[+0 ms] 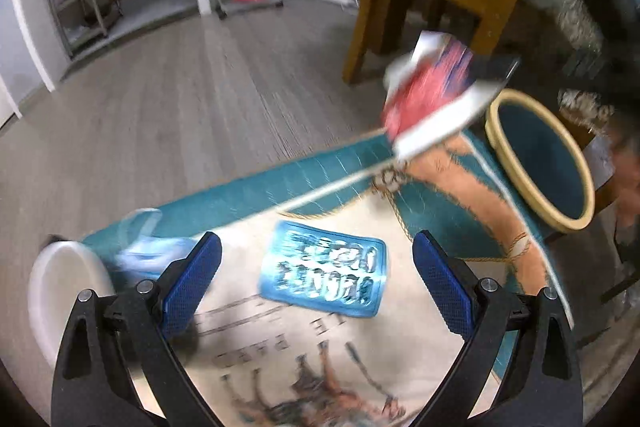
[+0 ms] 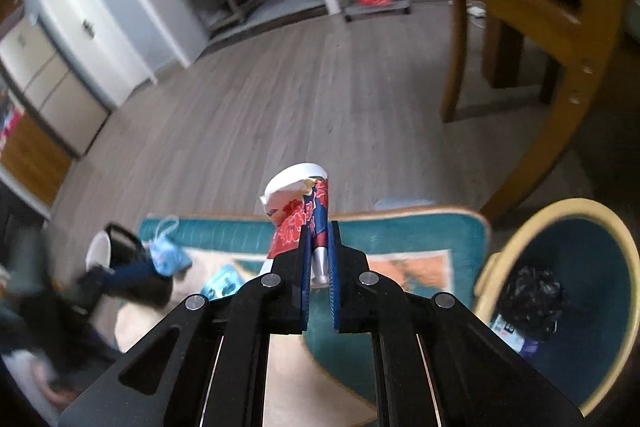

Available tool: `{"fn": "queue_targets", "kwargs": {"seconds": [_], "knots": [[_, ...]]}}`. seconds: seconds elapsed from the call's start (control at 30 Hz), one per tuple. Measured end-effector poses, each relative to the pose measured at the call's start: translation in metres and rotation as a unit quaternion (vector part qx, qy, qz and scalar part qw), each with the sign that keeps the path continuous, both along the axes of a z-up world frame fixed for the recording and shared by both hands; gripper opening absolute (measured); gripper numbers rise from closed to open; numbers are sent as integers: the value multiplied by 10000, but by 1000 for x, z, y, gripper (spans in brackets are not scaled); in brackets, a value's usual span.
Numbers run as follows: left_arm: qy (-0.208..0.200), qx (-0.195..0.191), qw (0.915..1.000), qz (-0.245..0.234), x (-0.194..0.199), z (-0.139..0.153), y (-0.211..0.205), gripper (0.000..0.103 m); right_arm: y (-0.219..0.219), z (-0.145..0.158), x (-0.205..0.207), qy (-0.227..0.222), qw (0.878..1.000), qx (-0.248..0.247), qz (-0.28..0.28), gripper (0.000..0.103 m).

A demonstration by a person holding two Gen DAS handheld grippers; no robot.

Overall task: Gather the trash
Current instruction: 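Grasp the red-and-white snack bag with the right tool while the left tool grasps the blue blister pack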

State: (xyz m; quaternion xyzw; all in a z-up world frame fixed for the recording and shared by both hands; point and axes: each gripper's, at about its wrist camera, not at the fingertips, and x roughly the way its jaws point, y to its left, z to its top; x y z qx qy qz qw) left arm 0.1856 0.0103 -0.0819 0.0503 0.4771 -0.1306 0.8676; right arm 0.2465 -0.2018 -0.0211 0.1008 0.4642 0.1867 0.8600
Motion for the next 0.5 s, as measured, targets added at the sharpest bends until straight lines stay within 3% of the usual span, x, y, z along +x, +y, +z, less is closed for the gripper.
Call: {"fn": "queue_targets", "kwargs": {"seconds": [0.27,0.5], "knots": [[585,218,9980,27,17,-59,-11,94,-22,9,1,-139,9999,88,-7,9],[613,417,9971,-146,13,-67,-16,98,-24,5,5,-134,9998,129,36,9]]}}
